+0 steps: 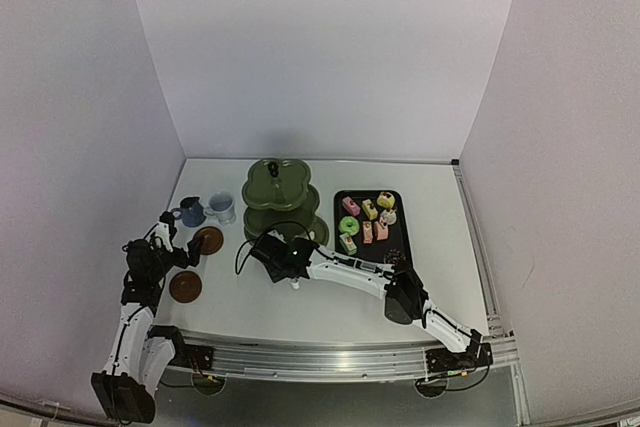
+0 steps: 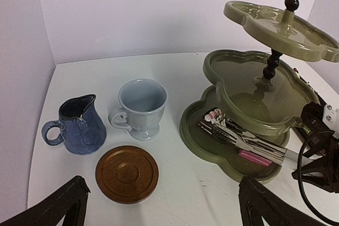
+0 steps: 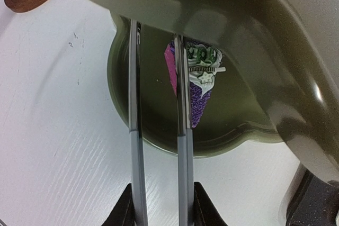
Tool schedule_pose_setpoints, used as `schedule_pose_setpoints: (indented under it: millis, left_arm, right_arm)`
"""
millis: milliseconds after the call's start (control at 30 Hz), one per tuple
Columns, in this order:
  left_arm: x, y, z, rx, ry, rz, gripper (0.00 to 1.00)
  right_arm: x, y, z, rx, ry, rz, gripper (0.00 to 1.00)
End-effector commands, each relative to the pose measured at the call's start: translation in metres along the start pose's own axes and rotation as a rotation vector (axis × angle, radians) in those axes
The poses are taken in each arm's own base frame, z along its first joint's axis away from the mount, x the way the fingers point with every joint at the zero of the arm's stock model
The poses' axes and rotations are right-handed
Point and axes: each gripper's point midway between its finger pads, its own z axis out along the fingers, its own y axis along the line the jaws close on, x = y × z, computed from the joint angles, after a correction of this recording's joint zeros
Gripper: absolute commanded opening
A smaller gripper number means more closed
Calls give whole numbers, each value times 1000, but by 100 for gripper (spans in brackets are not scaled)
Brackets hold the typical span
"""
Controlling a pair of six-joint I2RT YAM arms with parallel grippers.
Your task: Serve the afternoon tea
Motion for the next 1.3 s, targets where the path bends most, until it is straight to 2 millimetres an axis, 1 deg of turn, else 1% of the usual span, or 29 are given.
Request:
schedule_pose_setpoints:
  millis: [0, 367, 700, 1033, 1267]
  left_arm:
    - [-11, -2, -2, 9, -26, 25, 99]
    - [-11, -2, -2, 8, -26, 27, 99]
    - [-10, -3, -2, 11, -23, 29, 99]
    - [-10, -3, -2, 11, -21, 31, 99]
    - [-10, -2, -2, 10, -18, 30, 99]
  right_arm:
    - [-19, 2, -7, -13, -61, 27, 23]
    - [-20, 2, -8, -12, -64, 23, 34]
    - [-24, -1, -14, -9, -75, 30, 34]
    - [-23, -7, -32, 4, -84, 48, 32]
    - [-19, -6, -43, -1, -82, 49, 32]
